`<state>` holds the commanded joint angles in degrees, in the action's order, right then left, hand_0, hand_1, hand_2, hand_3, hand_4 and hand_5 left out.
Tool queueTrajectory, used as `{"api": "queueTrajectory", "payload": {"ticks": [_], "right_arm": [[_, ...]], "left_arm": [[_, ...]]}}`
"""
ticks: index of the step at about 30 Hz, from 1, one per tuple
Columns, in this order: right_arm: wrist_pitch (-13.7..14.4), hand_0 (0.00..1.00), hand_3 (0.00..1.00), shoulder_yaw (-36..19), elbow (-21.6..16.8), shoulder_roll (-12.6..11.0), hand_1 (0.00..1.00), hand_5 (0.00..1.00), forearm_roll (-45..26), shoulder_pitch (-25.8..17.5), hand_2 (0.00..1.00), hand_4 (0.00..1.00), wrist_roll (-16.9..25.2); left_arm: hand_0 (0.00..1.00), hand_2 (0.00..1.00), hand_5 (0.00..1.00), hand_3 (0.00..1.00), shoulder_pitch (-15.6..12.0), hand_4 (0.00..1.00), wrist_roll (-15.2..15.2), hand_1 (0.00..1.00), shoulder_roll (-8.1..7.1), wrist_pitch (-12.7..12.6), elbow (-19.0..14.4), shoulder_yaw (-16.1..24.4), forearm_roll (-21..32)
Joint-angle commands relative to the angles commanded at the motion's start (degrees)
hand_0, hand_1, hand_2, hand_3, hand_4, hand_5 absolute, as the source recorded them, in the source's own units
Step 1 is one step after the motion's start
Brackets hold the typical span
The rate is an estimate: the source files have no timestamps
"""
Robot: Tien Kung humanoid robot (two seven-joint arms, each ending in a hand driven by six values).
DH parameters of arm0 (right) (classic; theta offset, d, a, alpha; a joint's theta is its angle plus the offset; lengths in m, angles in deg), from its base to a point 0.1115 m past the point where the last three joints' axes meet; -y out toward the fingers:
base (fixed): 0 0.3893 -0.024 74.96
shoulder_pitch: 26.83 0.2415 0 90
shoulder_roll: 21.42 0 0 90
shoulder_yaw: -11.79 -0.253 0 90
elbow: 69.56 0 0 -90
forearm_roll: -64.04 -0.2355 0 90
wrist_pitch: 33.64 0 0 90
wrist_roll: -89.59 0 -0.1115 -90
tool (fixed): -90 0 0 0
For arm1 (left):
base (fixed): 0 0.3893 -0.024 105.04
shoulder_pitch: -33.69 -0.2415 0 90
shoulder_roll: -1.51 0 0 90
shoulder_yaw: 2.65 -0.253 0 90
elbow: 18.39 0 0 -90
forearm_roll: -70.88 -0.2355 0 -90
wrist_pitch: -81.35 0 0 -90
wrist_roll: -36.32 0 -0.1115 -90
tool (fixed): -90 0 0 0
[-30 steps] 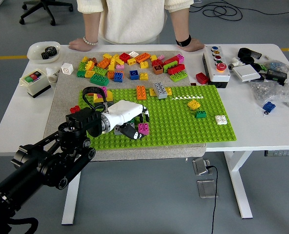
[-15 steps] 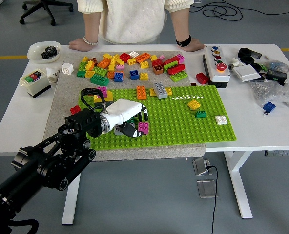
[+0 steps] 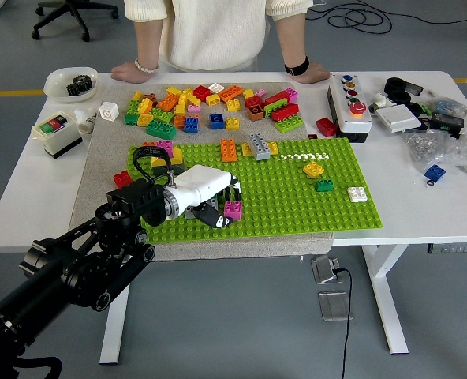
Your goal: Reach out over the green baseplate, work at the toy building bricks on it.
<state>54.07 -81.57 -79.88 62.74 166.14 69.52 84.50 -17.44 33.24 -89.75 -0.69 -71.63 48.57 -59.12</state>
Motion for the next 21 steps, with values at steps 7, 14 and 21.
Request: {"api": "queueTrajectory", "payload": {"ticks": [7,14,21], "right_arm": [[0.02,0.749,0.641,-0.12,0.00,0.02,0.637,0.566,-0.06,0.01,0.679,0.868,-0.02],[0.09,0.749,0.641,-0.12,0.00,0.04,0.637,0.565,-0.30,-0.03,0.679,0.868,0.00],[0.11,0.749,0.643,-0.25,0.00,0.07,0.637,0.565,-0.44,-0.13,0.679,0.868,0.01]], "left_arm": [[0.708,0.525,0.150,0.543,-0.02,0.787,0.18,0.539,-0.35,0.08,-1.48,0.68,0.00],[0.705,0.527,0.151,0.545,-0.27,0.791,0.49,0.536,-0.97,0.73,-4.94,2.14,0.00],[0.705,0.527,0.148,0.545,-0.83,0.782,0.76,0.531,-1.80,1.64,-7.65,2.86,0.00]]}}
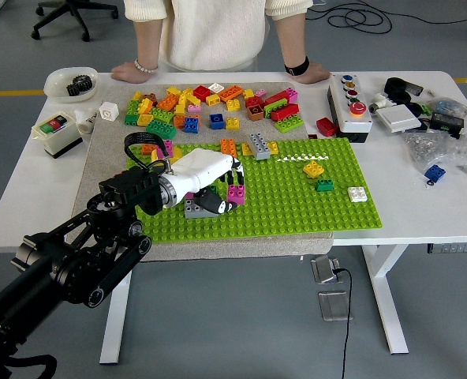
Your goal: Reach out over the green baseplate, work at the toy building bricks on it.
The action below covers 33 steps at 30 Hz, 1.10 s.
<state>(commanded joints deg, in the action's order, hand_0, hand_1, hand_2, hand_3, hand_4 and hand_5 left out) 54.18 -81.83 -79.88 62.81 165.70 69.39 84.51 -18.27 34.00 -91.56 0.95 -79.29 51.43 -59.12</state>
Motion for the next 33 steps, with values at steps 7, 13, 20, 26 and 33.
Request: {"api": "queueTrajectory", "payload": {"ticks": [7,13,20,26,33], "right_arm": [[0.08,0.749,0.644,-0.13,0.00,-0.02,0.637,0.565,-0.27,-0.03,0.679,0.868,0.00],[0.08,0.749,0.645,-0.11,0.00,0.04,0.637,0.566,-0.31,-0.12,0.679,0.868,0.00],[0.08,0.749,0.645,-0.12,0.00,0.09,0.637,0.565,-0.23,-0.30,0.679,0.868,-0.01],[0.06,0.749,0.645,-0.12,0.00,0.16,0.637,0.565,-0.13,-0.46,0.679,0.868,-0.03],[0.08,0.749,0.644,-0.01,0.00,0.22,0.638,0.566,-0.20,-0.40,0.679,0.868,0.02]], "left_arm": [[0.706,0.528,0.150,0.546,-1.05,0.782,0.19,0.530,-1.36,0.67,-2.05,0.99,0.00],[0.700,0.528,0.166,0.547,-2.57,0.776,0.31,0.529,-2.32,0.92,-3.27,2.67,0.00],[0.700,0.527,0.167,0.547,-4.53,0.774,0.53,0.527,-3.41,1.29,-4.87,5.26,0.00],[0.702,0.526,0.168,0.546,-6.54,0.772,0.74,0.523,-4.50,1.85,-7.13,7.45,0.00],[0.701,0.526,0.170,0.546,-7.94,0.773,1.00,0.523,-5.05,2.63,-9.09,8.59,0.00]]}}
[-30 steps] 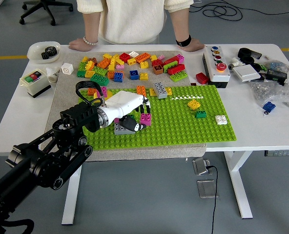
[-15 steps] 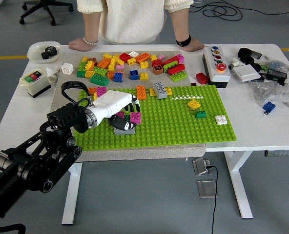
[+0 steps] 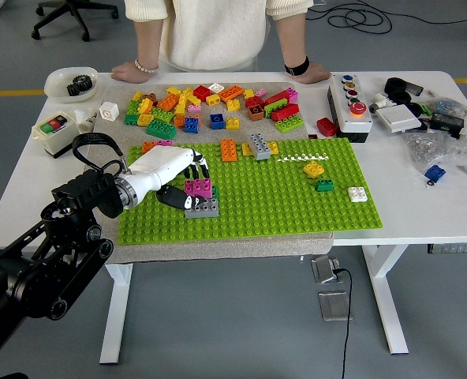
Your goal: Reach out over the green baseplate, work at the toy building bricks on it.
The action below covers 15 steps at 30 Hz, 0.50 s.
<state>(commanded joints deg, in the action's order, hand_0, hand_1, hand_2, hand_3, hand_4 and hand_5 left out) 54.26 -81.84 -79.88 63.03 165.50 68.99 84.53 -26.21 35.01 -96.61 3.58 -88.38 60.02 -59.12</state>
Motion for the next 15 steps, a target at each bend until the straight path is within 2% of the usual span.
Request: {"api": "queueTrajectory", "payload": {"ticks": [15], "right_arm": [[-0.01,0.750,0.644,-0.07,0.00,-0.02,0.637,0.565,0.03,-0.08,0.679,0.868,-0.01]], "left_arm": [[0.699,0.526,0.179,0.547,-2.28,0.784,0.11,0.523,-0.18,-0.32,-0.36,0.46,0.00]]}}
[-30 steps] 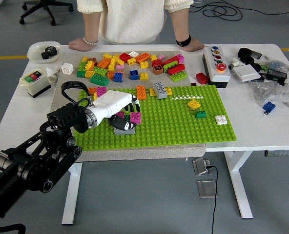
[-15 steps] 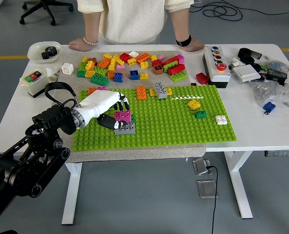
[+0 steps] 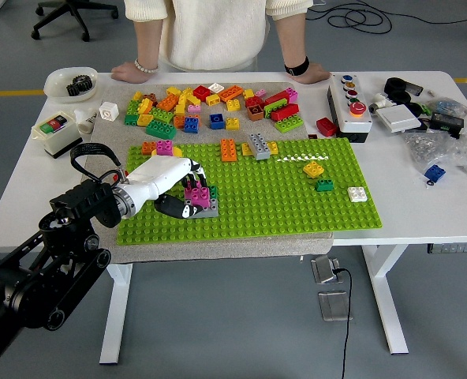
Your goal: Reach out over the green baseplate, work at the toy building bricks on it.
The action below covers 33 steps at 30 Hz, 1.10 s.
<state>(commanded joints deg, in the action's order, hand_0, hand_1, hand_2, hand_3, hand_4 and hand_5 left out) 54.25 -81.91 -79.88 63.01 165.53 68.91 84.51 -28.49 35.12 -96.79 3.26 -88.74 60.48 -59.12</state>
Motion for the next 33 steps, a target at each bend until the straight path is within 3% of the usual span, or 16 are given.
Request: {"api": "queueTrajectory", "payload": {"ticks": [12,33], "right_arm": [[0.00,0.750,0.645,-0.18,0.00,-0.04,0.637,0.566,-0.09,0.05,0.679,0.868,-0.03],[0.00,0.750,0.645,-0.10,0.00,0.03,0.637,0.565,-0.29,0.15,0.679,0.868,-0.09]], "left_arm": [[0.700,0.525,0.187,0.546,-0.56,0.788,-0.07,0.523,-0.49,-0.04,0.21,0.71,0.00],[0.700,0.525,0.192,0.546,-0.80,0.792,-0.24,0.523,0.40,-0.96,1.45,0.66,0.00]]}}
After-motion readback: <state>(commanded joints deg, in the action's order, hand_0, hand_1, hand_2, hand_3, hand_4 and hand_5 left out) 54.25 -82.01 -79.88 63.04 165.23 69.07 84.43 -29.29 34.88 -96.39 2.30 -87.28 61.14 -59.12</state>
